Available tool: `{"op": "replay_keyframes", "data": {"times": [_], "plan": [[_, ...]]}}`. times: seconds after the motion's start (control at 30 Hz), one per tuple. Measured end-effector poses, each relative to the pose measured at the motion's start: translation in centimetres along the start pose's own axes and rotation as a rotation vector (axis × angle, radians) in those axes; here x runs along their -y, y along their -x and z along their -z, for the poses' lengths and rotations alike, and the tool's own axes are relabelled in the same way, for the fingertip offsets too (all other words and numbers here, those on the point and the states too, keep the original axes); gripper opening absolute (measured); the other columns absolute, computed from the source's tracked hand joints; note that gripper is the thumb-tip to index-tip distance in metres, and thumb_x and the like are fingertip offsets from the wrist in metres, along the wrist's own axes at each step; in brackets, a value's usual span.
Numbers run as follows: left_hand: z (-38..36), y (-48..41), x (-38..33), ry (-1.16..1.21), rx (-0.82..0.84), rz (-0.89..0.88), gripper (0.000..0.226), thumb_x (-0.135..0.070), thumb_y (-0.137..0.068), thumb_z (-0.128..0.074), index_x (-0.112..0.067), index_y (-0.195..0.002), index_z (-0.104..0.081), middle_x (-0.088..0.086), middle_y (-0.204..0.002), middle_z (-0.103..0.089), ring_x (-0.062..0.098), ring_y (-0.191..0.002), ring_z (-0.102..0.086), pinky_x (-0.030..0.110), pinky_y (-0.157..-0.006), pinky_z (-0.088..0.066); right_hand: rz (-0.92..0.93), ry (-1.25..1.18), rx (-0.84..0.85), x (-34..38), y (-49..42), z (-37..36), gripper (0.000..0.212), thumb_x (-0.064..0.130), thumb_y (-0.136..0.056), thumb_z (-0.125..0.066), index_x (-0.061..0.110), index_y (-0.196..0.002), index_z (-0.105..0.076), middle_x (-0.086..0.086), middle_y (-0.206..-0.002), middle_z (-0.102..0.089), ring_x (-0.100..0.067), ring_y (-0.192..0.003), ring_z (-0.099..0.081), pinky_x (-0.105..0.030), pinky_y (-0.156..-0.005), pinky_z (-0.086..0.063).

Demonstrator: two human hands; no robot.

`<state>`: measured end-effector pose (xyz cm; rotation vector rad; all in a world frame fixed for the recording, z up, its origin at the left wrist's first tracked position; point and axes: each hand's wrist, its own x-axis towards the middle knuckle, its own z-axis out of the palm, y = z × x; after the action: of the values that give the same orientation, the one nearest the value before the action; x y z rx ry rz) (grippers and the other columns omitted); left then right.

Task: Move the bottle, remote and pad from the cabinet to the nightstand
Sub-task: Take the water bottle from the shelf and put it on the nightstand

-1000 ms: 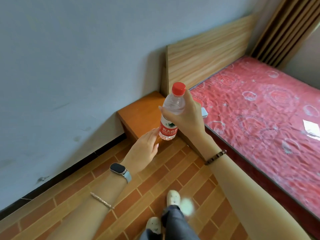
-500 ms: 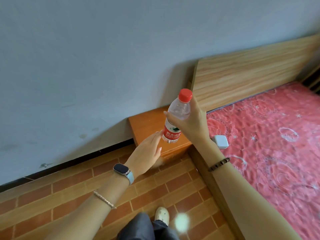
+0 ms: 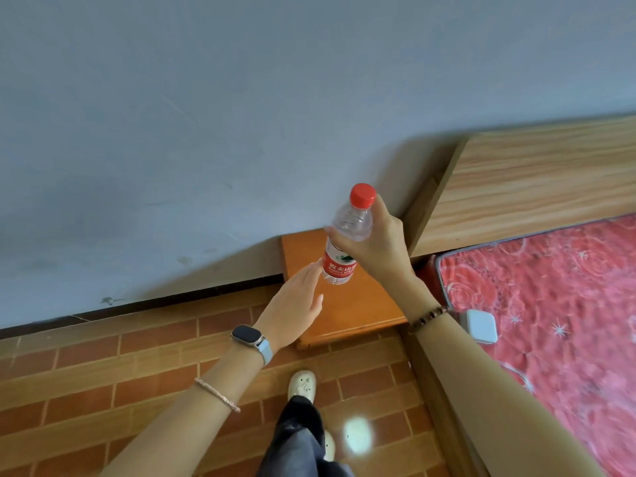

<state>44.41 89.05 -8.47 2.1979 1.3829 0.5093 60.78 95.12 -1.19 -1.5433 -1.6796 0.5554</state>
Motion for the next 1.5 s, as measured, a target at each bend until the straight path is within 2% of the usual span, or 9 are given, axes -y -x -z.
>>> {"op": "replay_keyframes", "data": {"times": [0.2, 0.4, 0.6, 0.8, 0.9, 1.1, 1.23, 1.37, 1.5], "plan": [[-0.1, -4.9, 4.4, -0.009, 0.023, 0.049, 0.059, -0.023, -0.095, -0.051, -0.015, -0.146, -0.023, 0.004, -0.146, -0.041, 0.015, -0.133, -0.04, 0.03, -0.109, -0.036, 0.007, 0.111, -0.011, -2.4, -4.9, -4.1, 0.069, 0.059, -0.072, -0.072, 0.019, -0.123, -0.049, -0.001, -0.109, -0.068, -0.019, -0.09, -0.068, -0.033, -0.075, -0.06], [-1.3, -9.0, 8.7, -0.014, 0.065, 0.134, 0.057, -0.022, -0.096, -0.049, -0.018, -0.147, -0.022, 0.002, -0.146, -0.041, 0.016, -0.131, -0.043, 0.027, -0.107, -0.034, -0.05, 0.133, -0.038, -5.9, -8.6, -8.3, 0.068, 0.062, -0.072, -0.071, 0.021, -0.12, -0.048, 0.001, -0.106, -0.068, -0.018, -0.087, -0.067, -0.031, -0.071, -0.059], [-6.9, -11.8, 14.3, 0.069, 0.137, 0.237, 0.061, -0.018, -0.098, -0.045, -0.027, -0.15, -0.015, -0.004, -0.155, -0.025, 0.01, -0.143, -0.019, 0.023, -0.11, -0.016, 0.008, 0.215, -0.025, -12.9, -10.0, -13.0, 0.065, 0.063, -0.071, -0.071, 0.016, -0.111, -0.05, 0.0, -0.089, -0.069, -0.017, -0.07, -0.064, -0.027, -0.059, -0.053], [-14.6, -13.5, 19.8, 0.186, 0.1, 0.326, 0.059, -0.019, -0.098, -0.044, -0.028, -0.15, -0.016, -0.005, -0.156, -0.024, 0.01, -0.144, -0.017, 0.034, -0.117, -0.02, 0.095, 0.172, 0.074, -20.9, -10.2, -19.0, 0.068, 0.06, -0.071, -0.074, 0.014, -0.115, -0.05, 0.0, -0.09, -0.067, -0.013, -0.069, -0.059, -0.022, -0.058, -0.048], [-17.8, -13.9, 22.0, 0.232, 0.08, 0.369, 0.061, -0.02, -0.098, -0.044, -0.028, -0.15, -0.014, -0.006, -0.156, -0.023, 0.01, -0.142, -0.019, 0.035, -0.116, -0.023, 0.14, 0.162, 0.112, -23.5, -10.4, -21.4, 0.063, 0.058, -0.072, -0.074, 0.015, -0.111, -0.051, 0.007, -0.083, -0.06, -0.012, -0.066, -0.057, -0.026, -0.056, -0.053], [-21.3, -14.5, 25.0, 0.218, 0.065, 0.396, 0.062, -0.018, -0.098, -0.045, -0.026, -0.15, -0.012, -0.005, -0.156, -0.021, 0.01, -0.143, -0.016, 0.029, -0.114, -0.017, 0.17, 0.152, 0.145, -26.9, -10.5, -25.1, 0.061, 0.061, -0.072, -0.072, 0.016, -0.109, -0.052, 0.002, -0.086, -0.066, -0.017, -0.069, -0.062, -0.032, -0.06, -0.056], [-22.1, -15.0, 25.7, 0.207, 0.074, 0.397, 0.063, -0.012, -0.097, -0.043, -0.023, -0.15, -0.011, -0.003, -0.156, -0.021, 0.012, -0.143, -0.017, 0.026, -0.112, -0.015, 0.169, 0.122, 0.152, -28.0, -10.6, -26.4, 0.06, 0.058, -0.072, -0.074, 0.016, -0.109, -0.053, 0.007, -0.085, -0.063, -0.013, -0.068, -0.058, -0.023, -0.058, -0.048], [-22.4, -15.3, 26.5, 0.159, 0.099, 0.371, 0.066, -0.011, -0.096, -0.045, -0.021, -0.15, -0.009, -0.001, -0.157, -0.018, 0.012, -0.144, -0.015, 0.023, -0.11, -0.014, 0.148, 0.098, 0.173, -28.8, -10.5, -27.2, 0.063, 0.059, -0.072, -0.073, 0.016, -0.114, -0.052, 0.002, -0.096, -0.068, -0.014, -0.079, -0.065, -0.029, -0.066, -0.058], [-22.6, -15.6, 26.9, 0.129, 0.096, 0.354, 0.068, -0.011, -0.096, -0.048, -0.02, -0.151, -0.01, 0.0, -0.157, -0.021, 0.014, -0.143, -0.019, 0.026, -0.111, -0.016, 0.098, 0.105, 0.145, -29.0, -10.7, -27.7, 0.068, 0.058, -0.07, -0.075, 0.017, -0.118, -0.05, -0.001, -0.102, -0.068, -0.017, -0.084, -0.066, -0.03, -0.068, -0.059]]}}
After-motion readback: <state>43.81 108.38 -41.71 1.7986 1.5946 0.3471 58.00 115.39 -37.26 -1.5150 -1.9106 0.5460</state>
